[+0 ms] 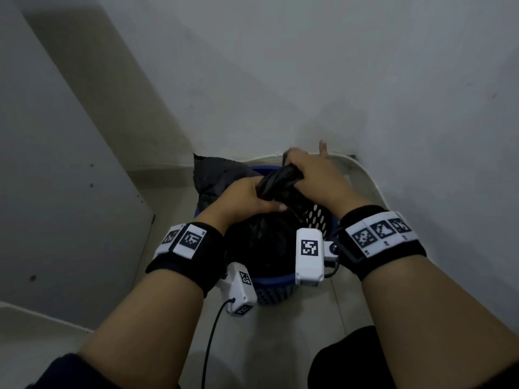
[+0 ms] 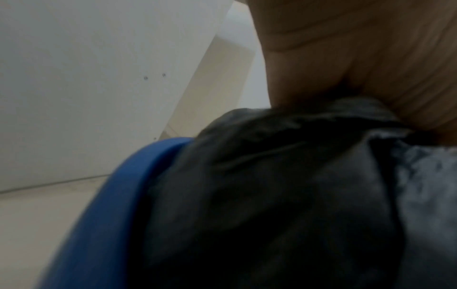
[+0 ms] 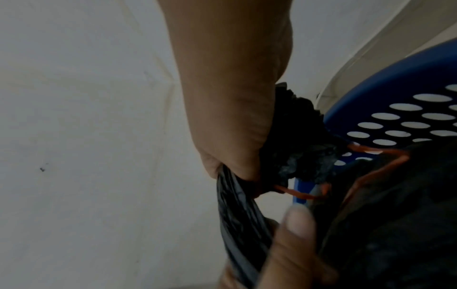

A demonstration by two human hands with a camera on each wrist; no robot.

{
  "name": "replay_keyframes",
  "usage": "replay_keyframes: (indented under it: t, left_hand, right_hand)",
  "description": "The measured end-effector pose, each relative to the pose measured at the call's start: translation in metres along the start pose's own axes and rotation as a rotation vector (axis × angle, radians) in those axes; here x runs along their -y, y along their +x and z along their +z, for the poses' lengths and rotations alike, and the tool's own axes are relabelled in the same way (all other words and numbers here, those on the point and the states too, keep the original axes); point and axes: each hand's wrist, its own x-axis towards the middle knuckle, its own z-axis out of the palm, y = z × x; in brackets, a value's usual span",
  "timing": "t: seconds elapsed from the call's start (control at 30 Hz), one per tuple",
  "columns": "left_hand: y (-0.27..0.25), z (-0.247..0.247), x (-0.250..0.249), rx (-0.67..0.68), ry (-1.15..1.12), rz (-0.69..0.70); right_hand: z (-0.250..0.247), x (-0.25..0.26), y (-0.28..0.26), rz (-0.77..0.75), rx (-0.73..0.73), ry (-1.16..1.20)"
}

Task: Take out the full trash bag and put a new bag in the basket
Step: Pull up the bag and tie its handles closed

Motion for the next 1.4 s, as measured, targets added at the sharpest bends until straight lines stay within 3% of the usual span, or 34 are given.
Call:
replay_keyframes:
  t: [0.1,0.17,0.3,0.37,0.57,0.7,0.77,0.9,1.0,1.17,1.4]
  left_hand:
    - [-0.002,0.003,0.015,-0.088,0.184,0.087]
    - [-0.007,0.006,0.019,-0.082,0.151,0.087]
    - [-0.015,0.014,0.026,-0.025,-0.484,0.08]
    - [-0.014,0.017,0.029,-0.046,-0.507,0.1]
    - [-0.004,0.025,0.041,-0.192,-0.508,0.078]
    - [-0.002,0.032,0.043,-0.339,-0.6,0.101]
    - [-0.001,0.035,0.041,-0.336,-0.601,0.088]
    - [0.0,0.037,0.038,-0.305,-0.523,0.057]
    - [-0.001,0.033,0.038,-0.261,-0.461,0.047]
    - [-0.004,0.032,0.029,-0.25,-0.436,0.027]
    - [-0.006,0.038,0.023,-0.351,-0.475,0.044]
  right_hand:
    - [-0.016,0.004,-0.005,0.066,-0.074,0.162]
    - [-0.019,0.004,-0.007,0.125,-0.074,0.237]
    - [-0.02,0.001,-0.006,0.239,-0.081,0.208]
    - [-0.022,-0.003,-0.006,0.321,-0.066,0.21]
    - [-0.024,-0.015,-0.012,0.483,0.064,0.37]
    - [-0.032,-0.016,-0.022,0.475,0.3,0.483]
    - [-0.034,-0.01,-0.028,0.482,0.352,0.785]
    - [-0.021,0.01,-0.024,0.53,0.227,1.609]
    - [-0.01,0.023,-0.014,0.502,0.214,1.881]
    - [-0.001,0.014,-0.005,0.52,0.108,1.782]
    - [0.015,0.023,-0.004,0.515,0.204,1.345]
